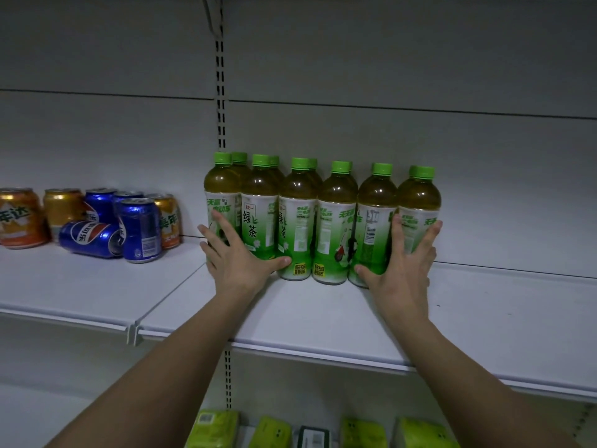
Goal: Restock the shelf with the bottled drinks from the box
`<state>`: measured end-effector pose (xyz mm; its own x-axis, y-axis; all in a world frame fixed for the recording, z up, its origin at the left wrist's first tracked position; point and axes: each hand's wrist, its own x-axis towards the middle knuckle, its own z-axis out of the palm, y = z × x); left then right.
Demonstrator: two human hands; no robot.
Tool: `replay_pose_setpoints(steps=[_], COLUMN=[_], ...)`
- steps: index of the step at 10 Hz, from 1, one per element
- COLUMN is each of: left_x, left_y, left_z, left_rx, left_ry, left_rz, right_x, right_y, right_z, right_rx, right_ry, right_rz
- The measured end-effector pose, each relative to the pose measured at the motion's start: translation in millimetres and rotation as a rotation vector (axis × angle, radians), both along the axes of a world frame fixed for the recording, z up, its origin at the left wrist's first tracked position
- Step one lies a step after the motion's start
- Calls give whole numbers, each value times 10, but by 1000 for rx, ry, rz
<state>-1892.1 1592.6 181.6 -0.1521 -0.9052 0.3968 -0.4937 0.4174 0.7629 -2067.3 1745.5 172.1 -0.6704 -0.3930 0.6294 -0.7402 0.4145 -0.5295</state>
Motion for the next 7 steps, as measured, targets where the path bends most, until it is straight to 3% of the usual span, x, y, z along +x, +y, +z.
replay_pose_setpoints(steps=[4,6,7], left_x=[77,330,302], left_y=[37,220,466], left_z=[70,212,249], left_rx=[39,93,-66], left_ry=[-131,-370,-502], left_rz=[-37,-146,-213], right_x=[17,70,184], right_y=[24,283,435], right_z=[37,237,393], right_rx=[54,149,108], right_ry=[4,-88,81], right_rz=[-27,11,-27])
